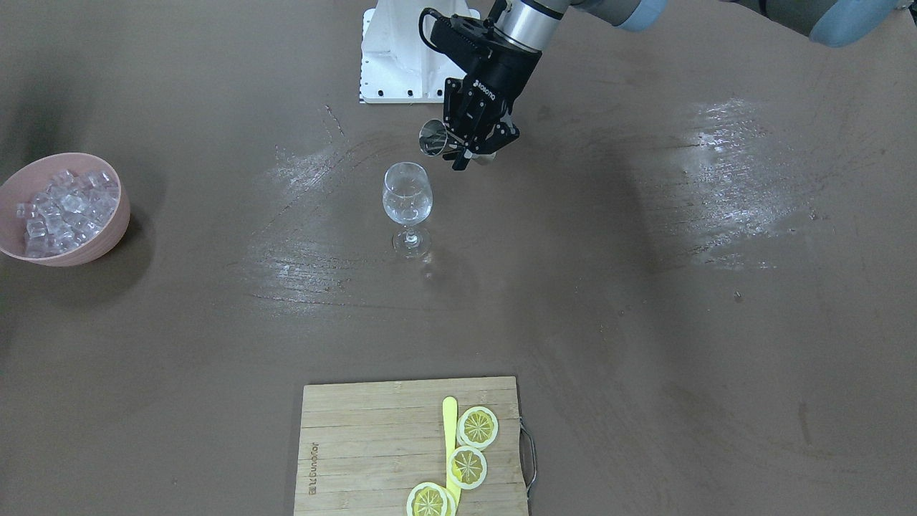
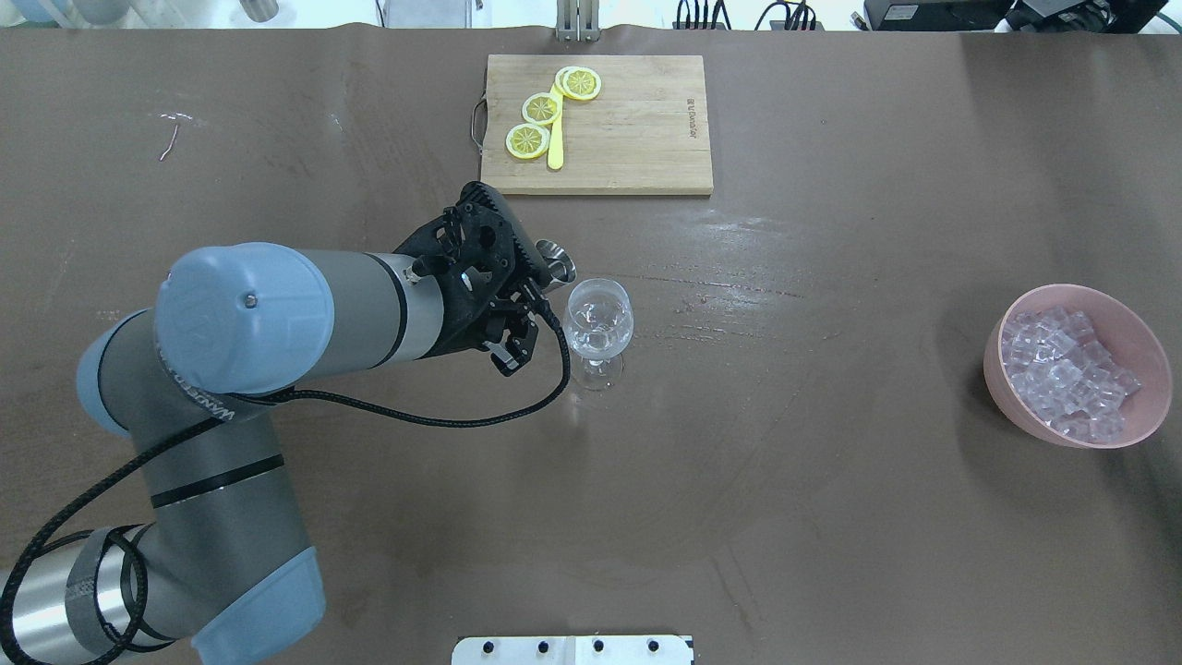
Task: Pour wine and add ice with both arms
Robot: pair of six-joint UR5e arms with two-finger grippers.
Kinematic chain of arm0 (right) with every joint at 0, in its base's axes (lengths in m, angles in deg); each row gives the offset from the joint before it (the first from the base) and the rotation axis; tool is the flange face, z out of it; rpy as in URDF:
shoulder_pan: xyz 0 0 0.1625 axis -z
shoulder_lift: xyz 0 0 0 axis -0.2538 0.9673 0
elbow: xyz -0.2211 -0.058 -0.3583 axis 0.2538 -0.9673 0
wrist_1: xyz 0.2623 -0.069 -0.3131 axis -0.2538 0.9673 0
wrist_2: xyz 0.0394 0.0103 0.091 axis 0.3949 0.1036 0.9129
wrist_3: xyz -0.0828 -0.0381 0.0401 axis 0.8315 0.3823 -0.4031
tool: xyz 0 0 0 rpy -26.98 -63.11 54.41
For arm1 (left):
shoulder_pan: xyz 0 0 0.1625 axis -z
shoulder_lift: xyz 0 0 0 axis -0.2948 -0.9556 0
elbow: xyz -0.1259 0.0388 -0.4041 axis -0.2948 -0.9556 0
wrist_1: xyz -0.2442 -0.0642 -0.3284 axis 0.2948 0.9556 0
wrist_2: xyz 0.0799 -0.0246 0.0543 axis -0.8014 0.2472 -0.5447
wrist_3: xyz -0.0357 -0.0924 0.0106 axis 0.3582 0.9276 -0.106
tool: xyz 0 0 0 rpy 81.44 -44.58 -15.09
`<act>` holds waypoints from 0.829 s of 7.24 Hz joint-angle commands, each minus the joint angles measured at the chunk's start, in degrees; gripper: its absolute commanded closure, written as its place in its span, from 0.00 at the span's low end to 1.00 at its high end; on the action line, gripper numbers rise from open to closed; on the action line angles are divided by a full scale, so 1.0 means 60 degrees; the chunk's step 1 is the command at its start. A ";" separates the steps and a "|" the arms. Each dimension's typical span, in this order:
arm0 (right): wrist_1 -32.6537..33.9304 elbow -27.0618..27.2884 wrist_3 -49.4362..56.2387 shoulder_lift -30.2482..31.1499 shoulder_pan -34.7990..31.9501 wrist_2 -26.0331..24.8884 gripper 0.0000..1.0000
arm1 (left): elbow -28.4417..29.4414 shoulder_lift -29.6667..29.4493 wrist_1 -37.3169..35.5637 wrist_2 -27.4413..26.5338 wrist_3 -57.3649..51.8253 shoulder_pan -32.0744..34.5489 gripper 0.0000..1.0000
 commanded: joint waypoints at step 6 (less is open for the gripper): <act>0.0014 -0.0099 -0.0103 -0.0004 0.0000 0.0016 0.00 | 0.0632 -0.1527 -0.3026 -0.0469 -0.0494 -0.0050 1.00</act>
